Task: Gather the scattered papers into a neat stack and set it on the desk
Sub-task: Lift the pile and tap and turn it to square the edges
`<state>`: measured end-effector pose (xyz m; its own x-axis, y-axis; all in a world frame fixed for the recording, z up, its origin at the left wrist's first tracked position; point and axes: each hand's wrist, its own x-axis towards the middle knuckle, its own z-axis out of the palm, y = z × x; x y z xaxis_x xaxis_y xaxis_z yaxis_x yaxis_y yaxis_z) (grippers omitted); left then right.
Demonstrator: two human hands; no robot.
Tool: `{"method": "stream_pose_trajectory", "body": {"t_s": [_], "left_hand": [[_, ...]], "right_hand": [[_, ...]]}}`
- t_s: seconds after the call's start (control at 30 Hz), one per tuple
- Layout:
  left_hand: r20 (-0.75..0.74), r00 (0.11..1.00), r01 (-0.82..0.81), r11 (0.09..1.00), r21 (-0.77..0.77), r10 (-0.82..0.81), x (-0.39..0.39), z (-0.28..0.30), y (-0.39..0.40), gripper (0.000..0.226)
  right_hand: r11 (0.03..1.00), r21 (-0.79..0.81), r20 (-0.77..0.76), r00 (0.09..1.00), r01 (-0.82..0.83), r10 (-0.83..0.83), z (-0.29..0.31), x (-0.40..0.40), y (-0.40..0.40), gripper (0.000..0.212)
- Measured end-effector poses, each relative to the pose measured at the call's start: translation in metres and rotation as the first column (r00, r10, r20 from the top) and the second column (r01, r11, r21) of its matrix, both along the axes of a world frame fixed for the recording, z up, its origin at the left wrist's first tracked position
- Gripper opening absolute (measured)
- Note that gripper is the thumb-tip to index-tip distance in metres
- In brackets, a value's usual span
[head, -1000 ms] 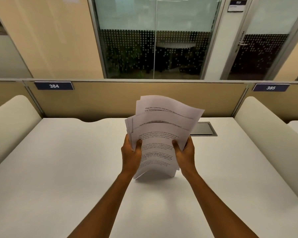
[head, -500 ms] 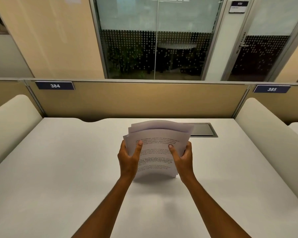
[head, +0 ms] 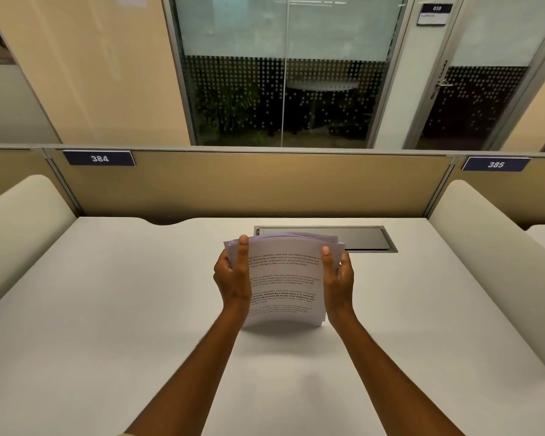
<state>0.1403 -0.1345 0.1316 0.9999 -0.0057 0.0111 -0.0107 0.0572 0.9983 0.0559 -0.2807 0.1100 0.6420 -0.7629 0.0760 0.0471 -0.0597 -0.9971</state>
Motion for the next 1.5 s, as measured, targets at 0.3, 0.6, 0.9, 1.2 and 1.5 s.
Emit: {"method": "stream_pose_trajectory", "body": {"t_s": [0.3,0.6,0.9,1.2,1.5], "left_hand": [[-0.07,0.998,-0.004,0.999,0.036,0.007,0.002,0.007,-0.006,0.059],[-0.063,0.995,-0.071,0.996,0.05,0.075,0.004,0.012,-0.01,0.046],[-0.037,0.997,-0.062,0.996,0.064,0.065,0.006,0.01,-0.011,0.056],[-0.07,0.996,-0.045,0.997,0.07,0.05,0.009,0.009,-0.012,0.058],[-0.079,0.996,-0.044,0.997,0.067,0.05,0.01,0.011,-0.013,0.05]], "right_hand": [[0.992,0.1,-0.072,0.995,0.082,-0.075,0.021,0.004,0.005,0.074],[0.976,0.089,-0.121,0.974,0.201,-0.19,0.034,0.008,0.005,0.056],[0.978,0.025,-0.125,0.971,0.206,-0.202,0.037,0.009,0.007,0.049],[0.98,0.032,-0.131,0.973,0.198,-0.192,0.039,0.009,0.007,0.047],[0.976,0.053,-0.161,0.967,0.21,-0.199,0.041,0.01,0.008,0.053]]}}
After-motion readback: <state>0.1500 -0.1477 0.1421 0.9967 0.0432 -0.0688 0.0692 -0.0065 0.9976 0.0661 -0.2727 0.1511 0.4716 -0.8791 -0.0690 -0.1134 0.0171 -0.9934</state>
